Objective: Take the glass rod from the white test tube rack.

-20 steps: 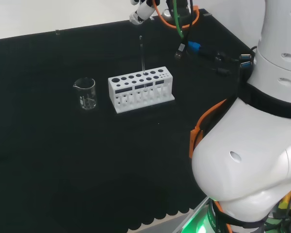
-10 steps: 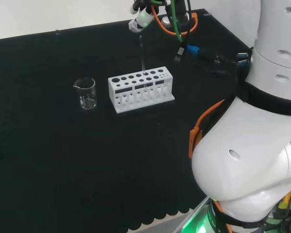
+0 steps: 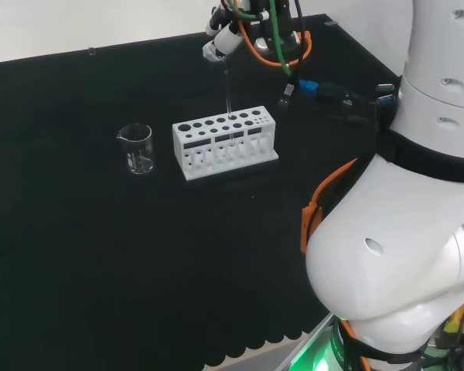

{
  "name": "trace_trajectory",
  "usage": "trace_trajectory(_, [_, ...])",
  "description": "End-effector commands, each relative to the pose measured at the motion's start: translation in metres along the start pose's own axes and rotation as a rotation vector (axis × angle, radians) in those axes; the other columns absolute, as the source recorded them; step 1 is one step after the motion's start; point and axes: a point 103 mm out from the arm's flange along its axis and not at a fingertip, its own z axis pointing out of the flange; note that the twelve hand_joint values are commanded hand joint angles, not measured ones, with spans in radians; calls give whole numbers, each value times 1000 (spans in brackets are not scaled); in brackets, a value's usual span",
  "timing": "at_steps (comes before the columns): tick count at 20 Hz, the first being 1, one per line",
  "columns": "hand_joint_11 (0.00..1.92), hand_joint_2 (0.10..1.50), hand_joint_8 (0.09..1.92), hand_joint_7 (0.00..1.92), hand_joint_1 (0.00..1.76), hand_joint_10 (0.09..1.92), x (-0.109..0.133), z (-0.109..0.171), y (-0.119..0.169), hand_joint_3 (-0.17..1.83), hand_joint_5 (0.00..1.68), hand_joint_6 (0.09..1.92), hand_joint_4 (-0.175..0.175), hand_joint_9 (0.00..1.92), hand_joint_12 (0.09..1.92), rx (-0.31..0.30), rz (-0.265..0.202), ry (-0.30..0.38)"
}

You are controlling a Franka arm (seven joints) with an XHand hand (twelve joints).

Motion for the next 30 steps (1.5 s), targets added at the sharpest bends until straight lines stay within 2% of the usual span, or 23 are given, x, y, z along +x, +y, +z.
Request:
trace_trajectory(1, [338,854,856,436,557,913,6,2,1,512,464,87,-34,573,1469,19,-8,-11])
trace_trajectory(4, [381,857,854,447,558,906,-3,13,9,507,488,87,-41,586,1458,24,-17,9])
trace_trajectory(8, [497,864,849,499,561,877,-6,27,17,496,540,133,-65,648,1410,19,-19,2])
trace_trajectory(13, [621,870,841,544,573,850,-1,32,20,488,461,557,-89,731,1372,22,-25,14])
trace_trajectory(15, [648,868,843,544,583,851,-3,36,23,490,444,651,-94,745,1365,30,-30,23])
trace_trajectory(24, [817,867,848,585,712,835,-2,45,35,509,518,845,-116,823,1311,45,-41,23])
trace_trajectory(30, [951,847,843,652,890,791,-8,48,39,596,618,918,-162,917,1236,50,-35,40])
